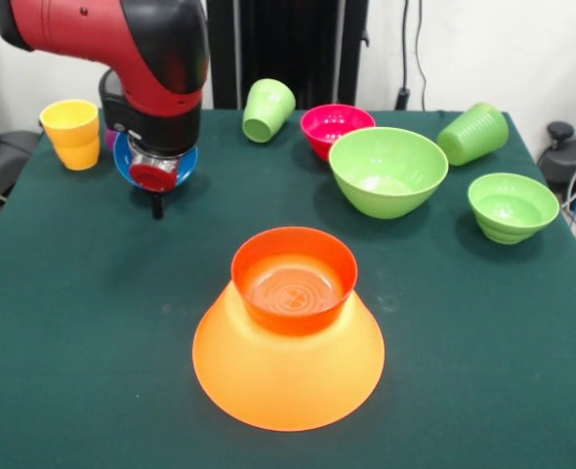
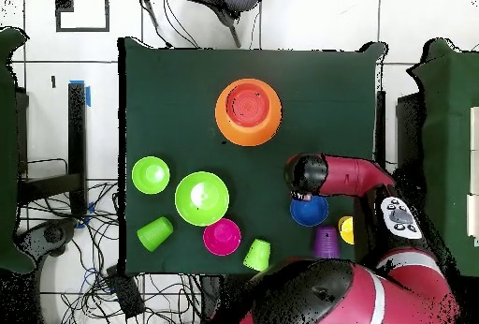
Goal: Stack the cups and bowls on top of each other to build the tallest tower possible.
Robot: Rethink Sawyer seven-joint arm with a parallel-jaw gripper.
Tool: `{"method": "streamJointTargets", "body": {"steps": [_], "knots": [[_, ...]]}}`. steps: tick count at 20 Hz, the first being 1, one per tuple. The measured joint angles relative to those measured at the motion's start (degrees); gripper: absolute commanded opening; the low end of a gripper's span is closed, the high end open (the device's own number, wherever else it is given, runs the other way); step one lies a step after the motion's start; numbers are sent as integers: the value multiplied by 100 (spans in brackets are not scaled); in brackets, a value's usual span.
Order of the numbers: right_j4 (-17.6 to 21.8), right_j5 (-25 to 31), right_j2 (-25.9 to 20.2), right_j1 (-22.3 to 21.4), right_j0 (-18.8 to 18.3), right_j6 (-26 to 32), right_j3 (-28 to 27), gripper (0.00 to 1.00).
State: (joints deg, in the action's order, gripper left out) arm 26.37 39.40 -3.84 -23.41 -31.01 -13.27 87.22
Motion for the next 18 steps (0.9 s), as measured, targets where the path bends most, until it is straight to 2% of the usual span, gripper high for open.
{"method": "streamJointTargets", "body": {"steps": [18], "knots": [[1,0,101,-120,1,0,-72,100]]}}
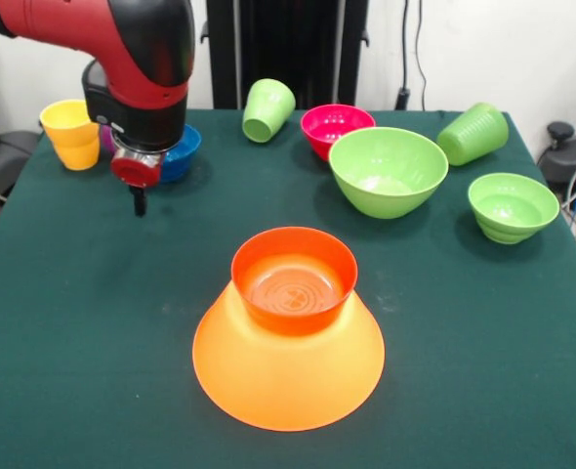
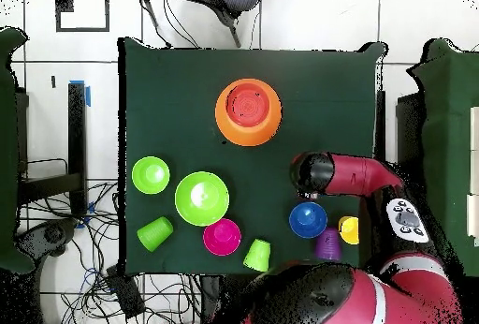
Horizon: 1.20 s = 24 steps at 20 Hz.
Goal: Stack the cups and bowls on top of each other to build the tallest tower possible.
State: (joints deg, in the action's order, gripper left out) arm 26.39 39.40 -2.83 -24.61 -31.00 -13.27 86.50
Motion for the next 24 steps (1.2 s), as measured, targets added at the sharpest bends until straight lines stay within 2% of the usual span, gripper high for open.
{"method": "streamJointTargets", "body": {"steps": [13,24], "knots": [[-1,124,-1,-598,2,0,22,100],[1,917,13,-714,124,0,14,100]]}}
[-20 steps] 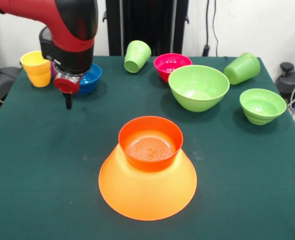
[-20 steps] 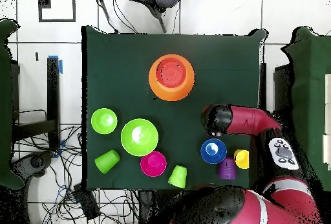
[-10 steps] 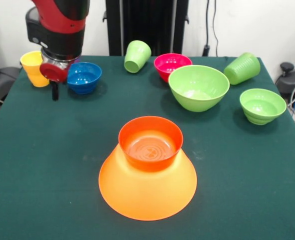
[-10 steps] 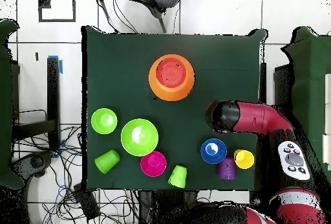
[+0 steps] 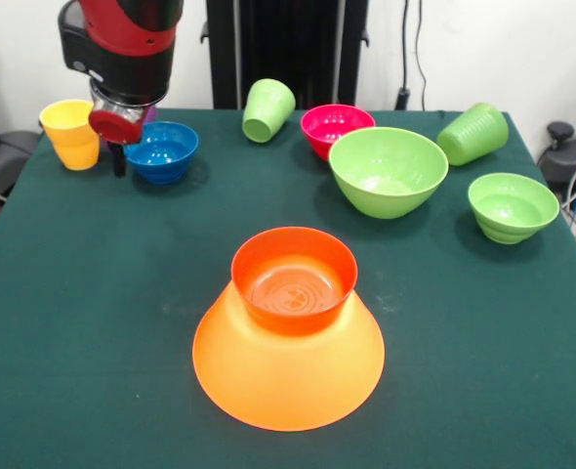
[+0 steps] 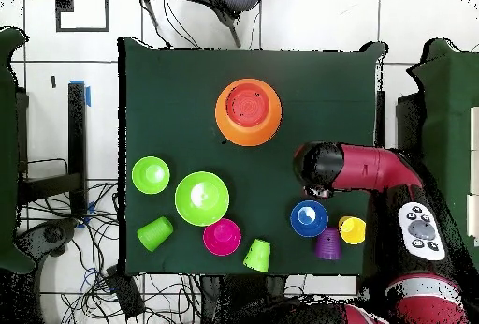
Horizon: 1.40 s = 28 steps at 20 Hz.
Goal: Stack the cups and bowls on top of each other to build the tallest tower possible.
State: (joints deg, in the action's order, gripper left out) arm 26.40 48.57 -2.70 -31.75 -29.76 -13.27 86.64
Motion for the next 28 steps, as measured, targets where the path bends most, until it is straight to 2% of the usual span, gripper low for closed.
{"method": "streamJointTargets", "body": {"steps": [8,16,28], "knots": [[0,409,-1,61,7,0,0,100],[-2,414,-1,156,-11,0,-7,100],[0,413,-1,583,-206,0,-26,100]]}}
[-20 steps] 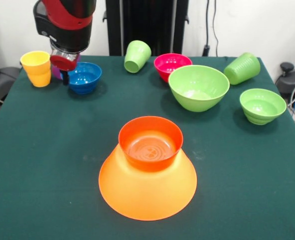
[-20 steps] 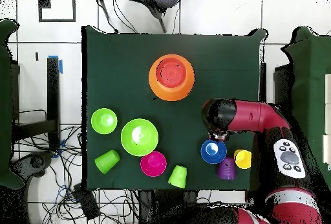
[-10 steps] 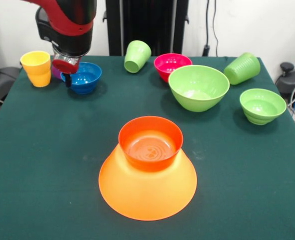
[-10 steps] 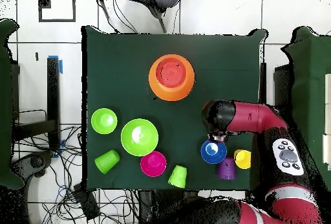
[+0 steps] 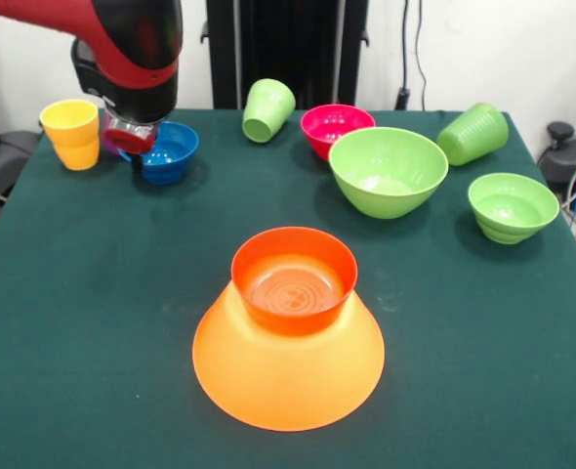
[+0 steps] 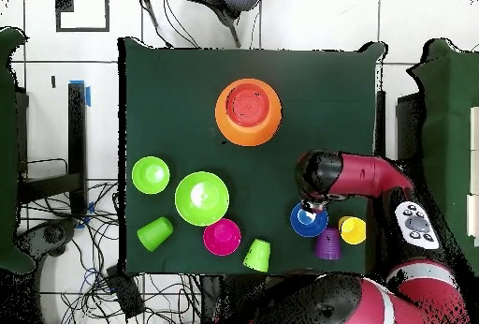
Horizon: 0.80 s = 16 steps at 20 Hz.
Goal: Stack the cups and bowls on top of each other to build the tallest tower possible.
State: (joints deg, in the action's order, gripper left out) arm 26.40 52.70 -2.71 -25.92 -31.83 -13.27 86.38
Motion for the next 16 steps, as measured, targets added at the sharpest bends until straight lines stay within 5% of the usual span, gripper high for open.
{"method": "streamJointTargets", "body": {"steps": [16], "knots": [[26,-10,-1,571,-4,0,-218,100]]}}
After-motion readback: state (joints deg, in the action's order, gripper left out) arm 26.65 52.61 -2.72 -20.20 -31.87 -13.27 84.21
